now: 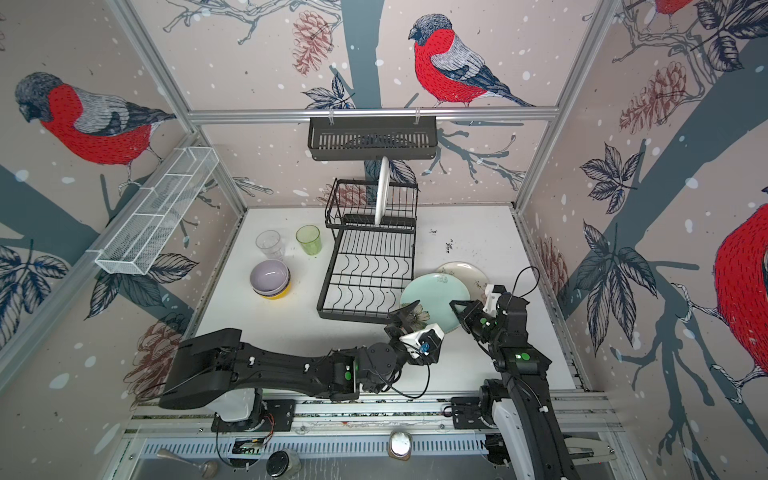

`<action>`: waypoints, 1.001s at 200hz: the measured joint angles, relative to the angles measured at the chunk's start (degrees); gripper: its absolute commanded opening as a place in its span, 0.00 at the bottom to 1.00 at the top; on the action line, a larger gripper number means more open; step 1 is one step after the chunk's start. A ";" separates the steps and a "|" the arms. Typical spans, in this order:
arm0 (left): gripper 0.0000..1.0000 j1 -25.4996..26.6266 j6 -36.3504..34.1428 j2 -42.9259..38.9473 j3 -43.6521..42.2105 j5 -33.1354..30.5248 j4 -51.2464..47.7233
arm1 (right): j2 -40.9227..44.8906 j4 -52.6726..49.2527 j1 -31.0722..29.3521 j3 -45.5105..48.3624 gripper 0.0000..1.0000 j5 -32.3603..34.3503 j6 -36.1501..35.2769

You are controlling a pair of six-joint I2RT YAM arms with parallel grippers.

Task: Unload the mixed dishes from the dish rack
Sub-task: 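Close the right gripper on the green plate rim while the left gripper releases, then lower the green plate flat onto the white plate with the right gripper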

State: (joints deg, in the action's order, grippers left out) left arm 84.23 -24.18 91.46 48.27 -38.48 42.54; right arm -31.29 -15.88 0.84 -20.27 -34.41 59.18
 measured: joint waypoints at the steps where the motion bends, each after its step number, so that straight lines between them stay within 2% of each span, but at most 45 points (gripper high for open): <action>1: 0.98 0.00 0.13 -0.22 -0.15 0.00 -0.02 | -0.07 0.07 0.09 0.00 0.00 -0.02 0.00; 38: 0.98 -0.28 3.34 -7.45 -5.40 -0.46 -1.42 | -4.35 1.38 3.58 -0.90 0.00 -0.33 -0.76; 84: 0.98 -3.41 8.31 -17.09 -13.14 -1.09 -1.51 | -8.15 1.46 9.35 -5.03 0.00 -1.57 -2.80; 159: 0.98 -4.61 13.97 -30.82 -25.59 -1.99 2.03 | -11.85 -1.77 19.15 -9.44 0.00 -0.24 -9.94; 200: 0.98 -4.61 14.71 -32.15 -27.52 -2.03 4.31 | -16.22 -2.78 21.77 -9.88 0.00 0.98 -12.96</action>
State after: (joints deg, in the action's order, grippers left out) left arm 79.61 -9.47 59.31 20.75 -40.51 46.85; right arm -47.51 -18.65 22.61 -30.15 -33.43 46.22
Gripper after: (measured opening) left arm 0.980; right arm 0.170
